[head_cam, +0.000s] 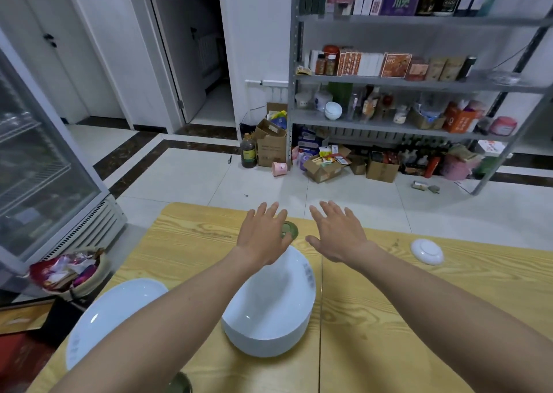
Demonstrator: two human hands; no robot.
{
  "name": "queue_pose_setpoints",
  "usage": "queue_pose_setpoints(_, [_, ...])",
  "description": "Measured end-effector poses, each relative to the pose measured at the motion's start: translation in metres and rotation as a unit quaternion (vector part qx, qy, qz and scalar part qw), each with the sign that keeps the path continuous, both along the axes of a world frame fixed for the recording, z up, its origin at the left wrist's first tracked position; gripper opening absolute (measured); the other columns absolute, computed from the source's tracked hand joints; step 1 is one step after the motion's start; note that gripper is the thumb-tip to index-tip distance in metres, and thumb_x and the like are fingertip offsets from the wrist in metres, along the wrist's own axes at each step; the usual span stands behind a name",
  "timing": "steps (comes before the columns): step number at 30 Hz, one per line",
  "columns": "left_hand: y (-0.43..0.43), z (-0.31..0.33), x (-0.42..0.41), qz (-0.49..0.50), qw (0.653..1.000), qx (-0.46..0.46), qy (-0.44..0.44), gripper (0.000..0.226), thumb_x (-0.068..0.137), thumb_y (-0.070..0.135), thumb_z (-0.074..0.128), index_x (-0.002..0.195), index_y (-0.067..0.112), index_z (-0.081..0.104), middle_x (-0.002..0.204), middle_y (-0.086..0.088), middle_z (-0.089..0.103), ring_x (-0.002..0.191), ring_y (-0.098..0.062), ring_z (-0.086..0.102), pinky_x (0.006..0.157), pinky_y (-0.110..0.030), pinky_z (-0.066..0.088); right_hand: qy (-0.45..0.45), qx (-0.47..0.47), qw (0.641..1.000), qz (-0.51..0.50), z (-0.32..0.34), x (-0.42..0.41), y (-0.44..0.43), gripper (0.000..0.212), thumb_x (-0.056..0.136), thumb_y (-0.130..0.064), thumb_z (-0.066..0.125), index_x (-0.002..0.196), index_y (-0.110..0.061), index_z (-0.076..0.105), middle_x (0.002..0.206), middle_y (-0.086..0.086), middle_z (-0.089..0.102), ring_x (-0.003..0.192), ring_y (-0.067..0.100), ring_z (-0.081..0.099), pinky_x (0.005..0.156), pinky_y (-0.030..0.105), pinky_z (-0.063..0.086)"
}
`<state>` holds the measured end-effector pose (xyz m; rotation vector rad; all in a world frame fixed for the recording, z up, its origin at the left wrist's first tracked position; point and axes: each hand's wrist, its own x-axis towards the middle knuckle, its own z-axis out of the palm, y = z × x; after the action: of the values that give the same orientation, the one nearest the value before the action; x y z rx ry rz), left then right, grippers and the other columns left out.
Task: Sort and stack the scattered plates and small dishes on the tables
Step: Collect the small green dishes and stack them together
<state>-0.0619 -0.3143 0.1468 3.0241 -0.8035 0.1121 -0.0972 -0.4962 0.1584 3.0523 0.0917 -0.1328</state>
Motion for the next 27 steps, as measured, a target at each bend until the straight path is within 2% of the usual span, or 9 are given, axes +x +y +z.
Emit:
queue_pose_setpoints(7, [-0.001, -0.016, 0.049, 0.0, 0.998, -0.025, 0.051, 0.054, 0.099, 0.042, 0.042, 0.146, 0.016, 0.039, 0.158, -0.007, 0.032, 0.141, -0.029, 0.031, 0.107, -0.042, 0.033, 0.004, 0.03, 0.999, -0.028, -0.017, 0.037, -0.004, 0.072, 0.1, -0.05, 0.041, 0.157, -0.015, 0.015, 0.164, 0.01, 0.011, 0.152, 0.027, 0.006, 0.12, 0.045, 0.017])
queue_pose_setpoints(13, [-0.011, -0.039, 0.099, 0.019, 0.991, -0.056, 0.12, 0.054, 0.097, 0.04, 0.048, 0.144, 0.015, 0.043, 0.153, -0.007, 0.04, 0.135, -0.028, 0.039, 0.102, -0.041, 0.039, 0.057, 0.053, 0.995, -0.055, -0.048, 0.073, 0.001, 0.076, 0.098, -0.053, 0.044, 0.157, -0.016, 0.014, 0.164, 0.01, 0.011, 0.152, 0.026, 0.007, 0.118, 0.045, 0.022])
queue_pose_setpoints(16, [-0.016, -0.056, 0.122, 0.035, 0.985, -0.071, 0.151, 0.05, 0.094, 0.039, 0.05, 0.138, 0.015, 0.049, 0.139, -0.006, 0.054, 0.127, -0.029, 0.047, 0.095, -0.04, 0.043, 0.09, 0.07, 0.991, -0.071, -0.067, 0.093, 0.001, 0.079, 0.096, -0.055, 0.047, 0.157, -0.018, 0.014, 0.164, 0.008, 0.014, 0.151, 0.025, 0.011, 0.115, 0.045, 0.027])
queue_pose_setpoints(18, [-0.02, -0.07, 0.136, 0.087, 0.97, -0.113, 0.196, 0.049, 0.091, 0.038, 0.054, 0.134, 0.016, 0.054, 0.128, -0.006, 0.061, 0.12, -0.029, 0.053, 0.088, -0.037, 0.047, 0.111, 0.129, 0.979, -0.11, -0.079, 0.108, 0.001, 0.079, 0.093, -0.054, 0.052, 0.156, -0.019, 0.018, 0.162, 0.007, 0.022, 0.148, 0.025, 0.021, 0.11, 0.043, 0.032])
queue_pose_setpoints(20, [-0.024, -0.082, 0.149, 0.183, 0.922, -0.199, 0.278, 0.043, 0.089, 0.036, 0.06, 0.127, 0.015, 0.06, 0.119, -0.007, 0.064, 0.114, -0.029, 0.059, 0.086, -0.035, 0.049, 0.129, 0.261, 0.933, -0.209, -0.089, 0.125, 0.001, 0.079, 0.089, -0.05, 0.063, 0.152, -0.017, 0.03, 0.153, 0.006, 0.04, 0.139, 0.026, 0.038, 0.101, 0.038, 0.04])
queue_pose_setpoints(22, [-0.029, -0.096, 0.165, 0.283, 0.832, -0.301, 0.369, 0.03, 0.088, 0.032, 0.064, 0.108, 0.011, 0.066, 0.104, -0.009, 0.065, 0.102, -0.031, 0.065, 0.078, -0.035, 0.052, 0.129, 0.429, 0.826, -0.341, -0.101, 0.141, 0.002, 0.072, 0.084, -0.043, 0.073, 0.142, -0.012, 0.046, 0.134, 0.007, 0.055, 0.116, 0.025, 0.055, 0.088, 0.033, 0.046])
queue_pose_setpoints(24, [-0.032, -0.108, 0.178, 0.358, 0.739, -0.367, 0.437, 0.027, 0.087, 0.028, 0.067, 0.102, 0.007, 0.063, 0.103, -0.011, 0.063, 0.087, -0.033, 0.064, 0.064, -0.033, 0.052, 0.145, 0.534, 0.712, -0.432, -0.114, 0.154, 0.001, 0.058, 0.081, -0.037, 0.077, 0.127, -0.008, 0.057, 0.117, 0.007, 0.061, 0.094, 0.023, 0.059, 0.076, 0.034, 0.05])
queue_pose_setpoints(25, [-0.033, -0.115, 0.183, 0.377, 0.711, -0.382, 0.454, 0.025, 0.087, 0.026, 0.068, 0.101, 0.007, 0.059, 0.104, -0.012, 0.062, 0.083, -0.032, 0.062, 0.06, -0.031, 0.052, 0.158, 0.559, 0.673, -0.457, -0.122, 0.159, 0.001, 0.052, 0.081, -0.035, 0.078, 0.122, -0.007, 0.059, 0.113, 0.008, 0.061, 0.09, 0.022, 0.06, 0.073, 0.036, 0.051])
queue_pose_setpoints(27, [-0.036, -0.129, 0.192, 0.395, 0.69, -0.395, 0.461, 0.022, 0.087, 0.022, 0.069, 0.097, 0.009, 0.054, 0.101, -0.011, 0.058, 0.082, -0.03, 0.058, 0.061, -0.034, 0.054, 0.176, 0.578, 0.631, -0.487, -0.138, 0.167, 0.0, 0.046, 0.082, -0.03, 0.078, 0.116, -0.007, 0.057, 0.111, 0.011, 0.061, 0.091, 0.025, 0.061, 0.069, 0.037, 0.053])
